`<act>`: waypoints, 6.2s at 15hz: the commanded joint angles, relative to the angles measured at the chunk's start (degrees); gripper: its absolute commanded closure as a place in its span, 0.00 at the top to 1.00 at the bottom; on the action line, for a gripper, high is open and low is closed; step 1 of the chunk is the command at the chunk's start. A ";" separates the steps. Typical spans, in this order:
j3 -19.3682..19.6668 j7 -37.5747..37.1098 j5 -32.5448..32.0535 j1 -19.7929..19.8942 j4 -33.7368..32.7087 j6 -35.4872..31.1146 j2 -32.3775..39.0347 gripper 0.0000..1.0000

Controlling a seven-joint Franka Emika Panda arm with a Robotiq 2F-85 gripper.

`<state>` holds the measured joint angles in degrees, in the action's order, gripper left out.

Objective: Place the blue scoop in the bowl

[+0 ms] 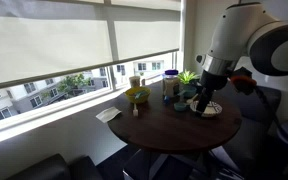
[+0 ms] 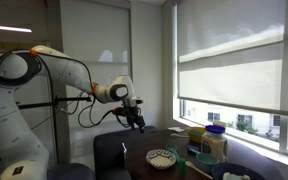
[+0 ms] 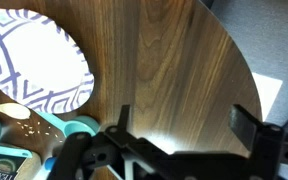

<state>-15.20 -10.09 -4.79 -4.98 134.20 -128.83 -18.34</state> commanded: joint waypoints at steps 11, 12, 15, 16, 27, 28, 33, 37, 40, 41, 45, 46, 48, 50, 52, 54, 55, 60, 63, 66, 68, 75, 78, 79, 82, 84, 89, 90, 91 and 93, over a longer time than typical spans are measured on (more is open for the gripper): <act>5.44 12.21 1.84 -2.46 1.91 -5.10 0.01 1.00; 9.70 17.41 1.99 -5.26 2.87 -6.10 -0.05 1.00; 20.60 30.36 2.62 -11.71 4.64 -9.64 0.07 1.00; 26.00 34.82 3.29 -15.42 4.28 -10.05 0.71 1.00; 31.36 56.89 25.97 -7.28 -0.70 -7.02 4.16 1.00; 31.18 56.87 26.17 -7.26 -0.96 -7.01 4.48 1.00; 28.97 65.85 35.63 -6.79 -5.10 -14.54 12.27 1.00; 25.25 70.63 41.66 -4.31 -8.72 -12.59 17.12 1.00; 21.79 69.78 39.88 -1.90 -10.11 -13.09 19.29 1.00; 20.87 69.33 39.31 -1.17 -10.48 -12.68 19.87 0.99; 18.01 65.62 35.36 0.70 -10.50 -13.25 20.91 0.69; 17.60 64.13 33.58 0.99 -10.10 -13.72 20.92 0.66; 17.00 60.03 29.63 1.52 -9.63 -13.83 20.88 0.63; 16.58 56.78 26.56 1.89 -9.80 -14.16 21.39 0.59; 16.27 55.16 25.69 2.09 -10.20 -15.14 22.17 0.40; 15.92 54.03 25.06 2.32 -10.41 -16.11 22.92 0.23; 15.73 53.69 24.86 2.45 -10.35 -16.65 23.11 0.16; 15.13 52.38 22.27 2.58 -10.08 -19.52 22.83 0.00; 14.39 53.92 19.48 2.15 -9.22 -22.60 19.67 0.01; 13.56 52.95 13.99 1.52 -8.63 -22.25 16.74 0.01; 12.72 55.76 21.06 0.89 -8.83 -16.40 14.17 0.01; 15.97 41.98 10.98 4.73 -1.99 -0.21 1.31 0.01; 17.36 37.46 6.29 5.76 -1.78 6.11 1.37 0.01; 17.46 35.99 6.22 5.55 -1.68 6.98 1.60 0.01; 17.31 31.94 4.82 5.67 -1.63 5.99 3.23 0.01; 17.19 29.00 3.80 5.78 -1.97 3.21 5.08 0.01; 17.10 26.39 3.25 5.32 -4.94 -0.92 10.81 0.01; 16.90 26.31 3.25 5.13 -6.00 -1.25 11.89 0.01; 16.72 26.24 3.28 4.99 -6.72 -1.51 12.60 0.01; 16.31 26.71 3.94 4.64 -8.22 -0.37 13.35 0.31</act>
<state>1.79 18.01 -0.42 0.38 129.38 -130.18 -7.17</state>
